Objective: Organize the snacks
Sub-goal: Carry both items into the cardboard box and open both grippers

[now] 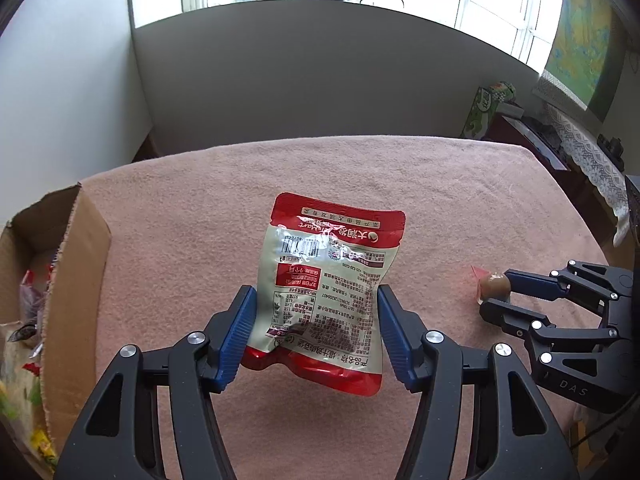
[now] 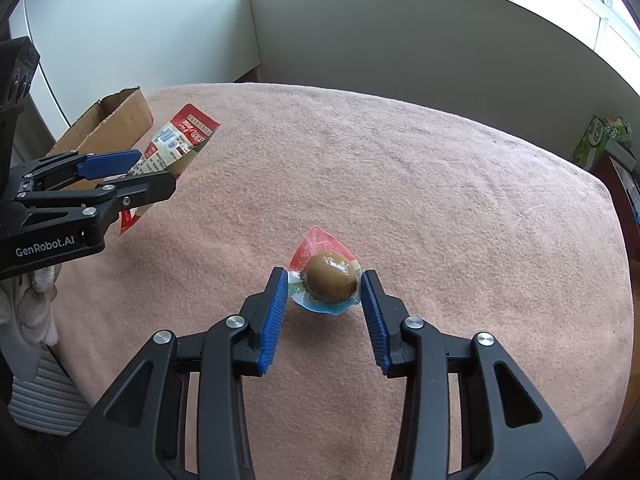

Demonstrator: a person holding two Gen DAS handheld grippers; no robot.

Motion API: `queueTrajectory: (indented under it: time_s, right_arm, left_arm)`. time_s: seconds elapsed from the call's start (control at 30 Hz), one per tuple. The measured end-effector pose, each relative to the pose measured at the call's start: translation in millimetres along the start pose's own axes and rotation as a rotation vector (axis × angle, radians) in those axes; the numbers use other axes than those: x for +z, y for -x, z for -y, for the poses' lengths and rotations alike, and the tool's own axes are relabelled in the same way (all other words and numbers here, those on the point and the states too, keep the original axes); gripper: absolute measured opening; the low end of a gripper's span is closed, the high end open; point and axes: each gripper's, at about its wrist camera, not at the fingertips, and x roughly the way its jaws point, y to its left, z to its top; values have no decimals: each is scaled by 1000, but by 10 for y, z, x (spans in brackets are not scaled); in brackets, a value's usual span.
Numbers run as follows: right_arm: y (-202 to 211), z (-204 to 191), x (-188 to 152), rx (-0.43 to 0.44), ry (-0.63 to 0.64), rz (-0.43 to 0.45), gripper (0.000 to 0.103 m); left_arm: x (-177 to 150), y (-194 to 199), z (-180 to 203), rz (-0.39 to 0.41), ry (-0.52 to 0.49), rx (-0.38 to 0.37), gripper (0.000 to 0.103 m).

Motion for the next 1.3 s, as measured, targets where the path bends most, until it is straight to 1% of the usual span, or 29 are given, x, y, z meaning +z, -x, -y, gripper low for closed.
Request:
queueTrajectory:
  time_s: [0.03,0.13,0.33,0.5,0.7,0.83,1.03,1.17,1.3]
  right_arm:
    - [25,-21,19,3,2,6,39]
    - [128,-96,85,13,11,33,39]
    - [290,-394,321,60,43,88,39]
    - [349,-811,619,131,91,133,39]
    - [277,-1402,1000,204,171,162,39]
    - [142,-1768,1236,258,211,150,39]
    - [-70,-2294,1507,299,264,128,39]
    - [-264,-2500,1630,310,270,100,40]
    - [-421,-2632,1723,335,260,72,41]
  left_arm:
    - [29,5,68,9,-3,5,60]
    - [29,104,80,25,-2,8,60]
    - [-36,407,-140,65,42,5,60]
    - [-119,744,-433,113,75,32,60]
    - [-223,1048,-945,152,145,109,60]
    - [-336,1164,-1279,158,203,162,60]
    - [-488,1223,-1699,155,299,219,60]
    - [-523,1203,-1859,148,332,238,60]
    - [-523,1157,-1888,139,339,244,60]
